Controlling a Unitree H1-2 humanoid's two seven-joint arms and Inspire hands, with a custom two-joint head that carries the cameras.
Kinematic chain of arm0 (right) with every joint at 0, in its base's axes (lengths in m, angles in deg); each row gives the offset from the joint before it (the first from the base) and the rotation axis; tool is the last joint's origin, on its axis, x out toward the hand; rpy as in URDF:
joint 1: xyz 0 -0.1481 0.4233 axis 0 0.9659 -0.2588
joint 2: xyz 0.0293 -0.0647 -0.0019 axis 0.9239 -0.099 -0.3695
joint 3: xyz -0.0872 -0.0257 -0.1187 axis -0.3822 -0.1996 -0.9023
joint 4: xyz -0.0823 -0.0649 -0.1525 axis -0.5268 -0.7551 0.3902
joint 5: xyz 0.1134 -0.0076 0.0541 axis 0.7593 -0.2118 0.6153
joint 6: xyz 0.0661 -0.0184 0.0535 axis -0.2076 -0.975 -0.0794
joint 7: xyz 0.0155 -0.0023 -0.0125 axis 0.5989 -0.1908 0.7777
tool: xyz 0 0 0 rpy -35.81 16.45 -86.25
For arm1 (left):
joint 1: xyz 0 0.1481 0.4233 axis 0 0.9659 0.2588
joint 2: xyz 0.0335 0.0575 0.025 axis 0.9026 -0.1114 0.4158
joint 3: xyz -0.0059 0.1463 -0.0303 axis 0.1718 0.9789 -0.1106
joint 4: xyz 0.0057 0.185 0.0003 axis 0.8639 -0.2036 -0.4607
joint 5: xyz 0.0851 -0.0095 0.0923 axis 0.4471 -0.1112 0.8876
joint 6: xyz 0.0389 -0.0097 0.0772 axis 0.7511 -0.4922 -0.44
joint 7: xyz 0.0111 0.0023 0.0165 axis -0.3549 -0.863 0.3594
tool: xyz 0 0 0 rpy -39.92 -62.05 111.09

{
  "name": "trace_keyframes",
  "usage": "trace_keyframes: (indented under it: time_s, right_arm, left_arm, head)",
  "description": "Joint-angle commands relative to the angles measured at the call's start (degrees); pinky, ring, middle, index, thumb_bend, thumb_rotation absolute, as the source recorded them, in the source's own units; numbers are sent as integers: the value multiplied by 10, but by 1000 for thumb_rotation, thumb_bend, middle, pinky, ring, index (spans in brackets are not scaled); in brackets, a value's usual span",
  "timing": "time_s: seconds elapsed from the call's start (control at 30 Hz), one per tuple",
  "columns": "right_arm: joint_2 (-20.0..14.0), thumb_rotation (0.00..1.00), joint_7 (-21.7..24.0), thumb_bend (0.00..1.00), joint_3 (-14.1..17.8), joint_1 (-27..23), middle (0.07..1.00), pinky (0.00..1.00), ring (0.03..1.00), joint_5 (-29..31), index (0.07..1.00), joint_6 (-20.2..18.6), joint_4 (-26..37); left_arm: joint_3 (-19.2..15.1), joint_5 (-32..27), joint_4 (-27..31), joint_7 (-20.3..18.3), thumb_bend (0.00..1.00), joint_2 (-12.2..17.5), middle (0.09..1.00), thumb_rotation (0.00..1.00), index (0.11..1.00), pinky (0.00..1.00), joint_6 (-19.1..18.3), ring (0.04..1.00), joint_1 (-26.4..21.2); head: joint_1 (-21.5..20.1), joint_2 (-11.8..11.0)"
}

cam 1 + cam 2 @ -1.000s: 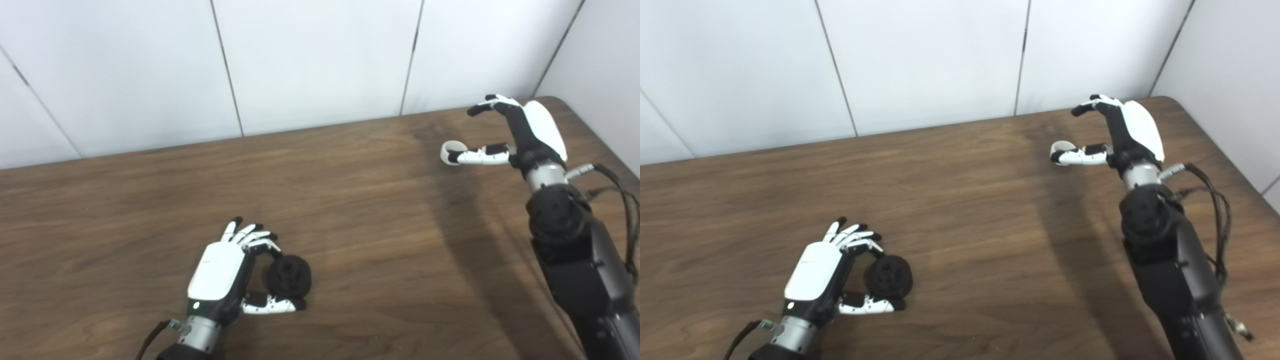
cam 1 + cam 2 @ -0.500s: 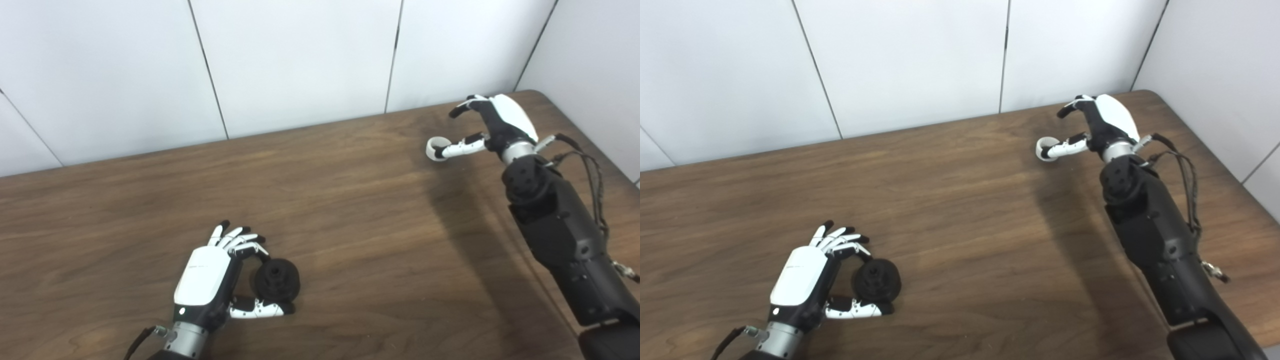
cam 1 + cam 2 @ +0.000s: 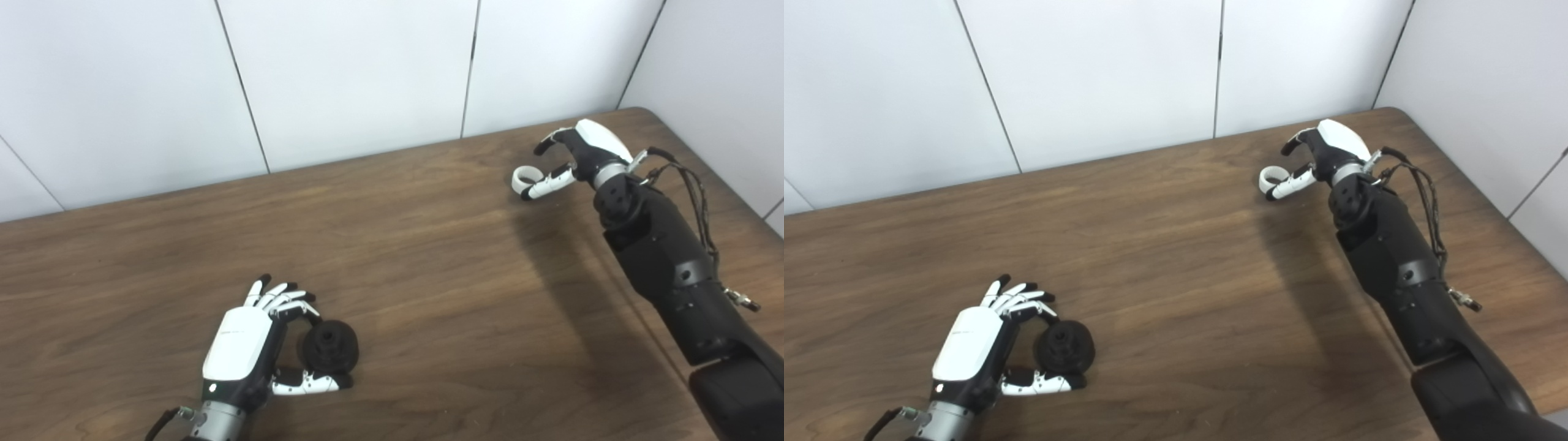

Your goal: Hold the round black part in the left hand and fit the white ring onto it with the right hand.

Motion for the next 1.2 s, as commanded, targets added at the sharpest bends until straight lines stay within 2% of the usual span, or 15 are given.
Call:
trace_keyframes:
  time_s: [0.0,0.53,0.8,0.93,1.17]
  right_arm:
    - [-4,218,-4,881,10,-32,918,1000,981,-8,697,-1,9]
    - [5,213,-30,881,3,-33,892,989,969,-2,689,-1,-23]
    - [6,189,-31,877,5,-30,847,895,932,-4,665,-1,-20]
    - [13,199,-31,885,17,-29,847,860,929,-7,666,-1,-20]
    - [10,195,-27,872,12,-29,849,879,934,-7,666,-1,-19]
  left_arm:
    - [-5,6,2,-9,522,14,767,49,486,1000,-6,873,3]
    - [-5,7,6,-17,522,16,767,49,486,1000,-7,874,7]
    - [-6,7,7,-17,522,15,769,49,486,1000,-6,875,8]
    - [-6,6,7,-14,522,15,767,48,486,1000,-4,874,8]
    - [-6,7,9,-17,522,13,768,48,486,1000,-7,875,9]
  head:
    - [-1,0]
    - [1,0]
    - [1,0]
    - [0,1]
    - [1,1]
